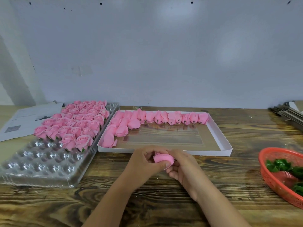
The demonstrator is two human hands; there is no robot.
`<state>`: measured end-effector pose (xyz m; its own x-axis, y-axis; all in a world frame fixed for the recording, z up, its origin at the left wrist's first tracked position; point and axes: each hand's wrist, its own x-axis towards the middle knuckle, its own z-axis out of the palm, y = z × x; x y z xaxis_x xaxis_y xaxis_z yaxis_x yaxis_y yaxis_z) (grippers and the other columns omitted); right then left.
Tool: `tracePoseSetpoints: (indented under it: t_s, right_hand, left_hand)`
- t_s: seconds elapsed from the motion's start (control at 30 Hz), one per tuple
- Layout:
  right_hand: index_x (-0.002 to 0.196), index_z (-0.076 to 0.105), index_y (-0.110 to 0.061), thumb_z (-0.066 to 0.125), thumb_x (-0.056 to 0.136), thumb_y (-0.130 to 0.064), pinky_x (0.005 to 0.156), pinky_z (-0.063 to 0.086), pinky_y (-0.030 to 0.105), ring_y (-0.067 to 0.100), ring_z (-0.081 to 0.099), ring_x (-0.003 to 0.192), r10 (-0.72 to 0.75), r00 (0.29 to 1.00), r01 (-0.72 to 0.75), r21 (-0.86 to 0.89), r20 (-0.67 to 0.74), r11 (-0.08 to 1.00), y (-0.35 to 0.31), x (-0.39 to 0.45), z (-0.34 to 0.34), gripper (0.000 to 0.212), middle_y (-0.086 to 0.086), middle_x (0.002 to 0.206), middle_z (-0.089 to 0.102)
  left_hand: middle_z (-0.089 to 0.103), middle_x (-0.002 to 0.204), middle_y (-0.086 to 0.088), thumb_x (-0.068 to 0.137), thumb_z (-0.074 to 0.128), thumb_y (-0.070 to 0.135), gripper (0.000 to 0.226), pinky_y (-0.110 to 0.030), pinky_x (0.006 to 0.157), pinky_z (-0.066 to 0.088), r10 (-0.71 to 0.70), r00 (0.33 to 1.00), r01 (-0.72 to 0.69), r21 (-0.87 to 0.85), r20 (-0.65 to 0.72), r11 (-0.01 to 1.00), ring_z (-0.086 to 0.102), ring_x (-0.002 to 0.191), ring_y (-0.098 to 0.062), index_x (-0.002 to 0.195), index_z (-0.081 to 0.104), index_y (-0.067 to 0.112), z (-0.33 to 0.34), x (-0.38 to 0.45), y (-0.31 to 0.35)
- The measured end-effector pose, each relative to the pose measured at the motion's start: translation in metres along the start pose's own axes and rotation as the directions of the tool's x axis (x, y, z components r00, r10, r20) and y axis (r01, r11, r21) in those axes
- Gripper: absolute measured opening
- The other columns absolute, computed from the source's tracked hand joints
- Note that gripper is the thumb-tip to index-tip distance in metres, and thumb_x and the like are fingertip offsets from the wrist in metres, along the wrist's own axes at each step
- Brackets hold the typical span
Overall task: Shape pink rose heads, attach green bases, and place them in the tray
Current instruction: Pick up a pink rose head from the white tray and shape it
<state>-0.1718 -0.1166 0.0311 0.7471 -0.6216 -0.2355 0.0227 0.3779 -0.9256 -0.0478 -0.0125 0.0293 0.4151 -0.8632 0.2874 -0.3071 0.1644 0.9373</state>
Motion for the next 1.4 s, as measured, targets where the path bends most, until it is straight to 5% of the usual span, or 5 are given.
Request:
tracePoseSetpoints:
  t_s: [0.2,0.37,0.63,0.9,1.4]
  right_hand:
    - [0.105,0.071,-0.012,0.066,0.092,-0.036,0.064,0.055,0.026,0.015,0.070,0.072,-0.132,0.990,0.125,-0.150,-0.037,0.981,-0.001,-0.002,0.002,0.027,0.006,0.083,0.074]
    - [0.096,0.077,-0.017,0.073,0.088,-0.009,0.071,0.060,0.028,0.017,0.073,0.080,-0.208,0.976,0.200,-0.117,-0.063,0.973,-0.001,-0.003,0.001,0.012,0.011,0.092,0.076]
    - [0.097,0.075,-0.010,0.072,0.085,-0.009,0.094,0.056,0.054,0.033,0.072,0.095,-0.135,0.984,0.121,-0.117,-0.113,0.986,0.000,0.000,-0.005,0.013,0.018,0.095,0.075]
    - [0.100,0.071,0.002,0.073,0.085,-0.005,0.069,0.058,0.024,0.019,0.072,0.079,-0.074,0.996,0.078,0.100,-0.045,0.992,-0.001,0.001,-0.007,0.016,0.018,0.095,0.074]
    - [0.105,0.070,0.002,0.075,0.080,-0.013,0.068,0.059,0.022,0.014,0.067,0.077,-0.006,0.999,-0.005,0.210,0.052,0.978,-0.002,0.002,-0.010,0.029,0.014,0.092,0.072]
  left_hand:
    - [0.078,0.102,0.006,0.082,0.084,0.019,0.027,-0.019,0.081,0.057,-0.062,0.996,0.059,-0.040,-0.063,0.997,0.073,0.096,-0.012,0.101,0.077,0.037,-0.003,0.002,-0.001]
    - [0.078,0.104,0.005,0.084,0.082,0.016,0.027,-0.023,0.081,0.058,-0.052,0.998,0.051,-0.063,-0.020,0.997,0.073,0.099,-0.014,0.104,0.077,0.034,-0.002,0.000,0.002]
    - [0.067,0.120,0.025,0.083,0.082,0.017,0.048,-0.014,0.089,0.052,0.023,0.998,-0.027,0.049,0.066,0.998,0.063,0.115,-0.002,0.111,0.069,0.054,0.003,-0.001,0.003]
    - [0.075,0.109,0.006,0.083,0.082,0.010,0.029,-0.024,0.085,0.057,0.042,0.999,-0.042,0.001,0.002,0.999,0.071,0.103,-0.016,0.101,0.074,0.030,0.001,0.000,-0.002]
    - [0.079,0.102,-0.001,0.087,0.078,0.015,0.014,-0.023,0.089,0.056,-0.021,1.000,0.018,-0.146,-0.017,0.989,0.074,0.101,-0.019,0.098,0.082,0.024,-0.001,0.000,0.005]
